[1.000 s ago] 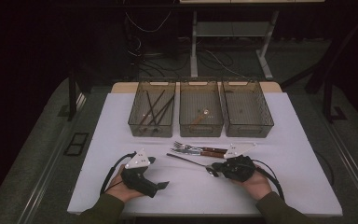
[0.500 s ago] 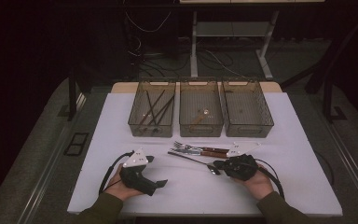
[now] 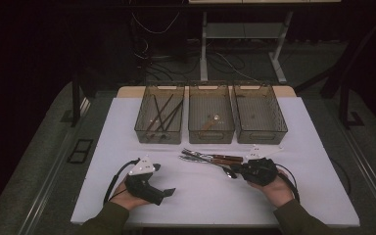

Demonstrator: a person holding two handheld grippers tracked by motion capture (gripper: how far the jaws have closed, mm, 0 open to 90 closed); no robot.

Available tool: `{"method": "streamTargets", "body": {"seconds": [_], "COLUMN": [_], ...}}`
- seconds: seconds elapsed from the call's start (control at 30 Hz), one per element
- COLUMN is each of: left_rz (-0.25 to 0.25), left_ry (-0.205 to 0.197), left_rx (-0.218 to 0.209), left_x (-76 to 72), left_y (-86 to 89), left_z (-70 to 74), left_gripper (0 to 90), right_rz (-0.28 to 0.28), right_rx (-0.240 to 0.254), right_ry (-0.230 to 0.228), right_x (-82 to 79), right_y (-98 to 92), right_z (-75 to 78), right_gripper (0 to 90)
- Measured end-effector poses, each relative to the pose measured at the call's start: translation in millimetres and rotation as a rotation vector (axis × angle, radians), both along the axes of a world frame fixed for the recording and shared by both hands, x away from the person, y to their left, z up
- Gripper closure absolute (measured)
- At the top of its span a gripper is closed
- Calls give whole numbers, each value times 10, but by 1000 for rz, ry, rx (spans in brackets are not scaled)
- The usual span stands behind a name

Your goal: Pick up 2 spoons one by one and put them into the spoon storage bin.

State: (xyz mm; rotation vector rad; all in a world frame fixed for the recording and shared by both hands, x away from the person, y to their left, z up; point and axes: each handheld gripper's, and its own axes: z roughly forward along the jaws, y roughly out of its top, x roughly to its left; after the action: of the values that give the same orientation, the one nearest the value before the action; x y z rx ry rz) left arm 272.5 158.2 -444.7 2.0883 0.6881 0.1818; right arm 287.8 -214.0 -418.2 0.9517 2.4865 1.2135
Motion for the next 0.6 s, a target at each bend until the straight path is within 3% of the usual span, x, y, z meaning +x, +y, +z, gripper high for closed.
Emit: {"method": "streamTargets", "body": {"seconds": [0.33, 0.6], "left_rz": [28, 50], "left_ry": [-9, -15], "left_rx": [20, 6], "left_x": [-26, -31], "left_y": [-1, -10], "left_z": [18, 21], "left_gripper": [0, 0], "right_rz": [-36, -83], "right_rx": [7, 28], "right_ry": [-5, -7], "right_x": [43, 111], "right_y": [-77, -162], "right_z": [127, 269], "right_gripper": [888, 889]}}
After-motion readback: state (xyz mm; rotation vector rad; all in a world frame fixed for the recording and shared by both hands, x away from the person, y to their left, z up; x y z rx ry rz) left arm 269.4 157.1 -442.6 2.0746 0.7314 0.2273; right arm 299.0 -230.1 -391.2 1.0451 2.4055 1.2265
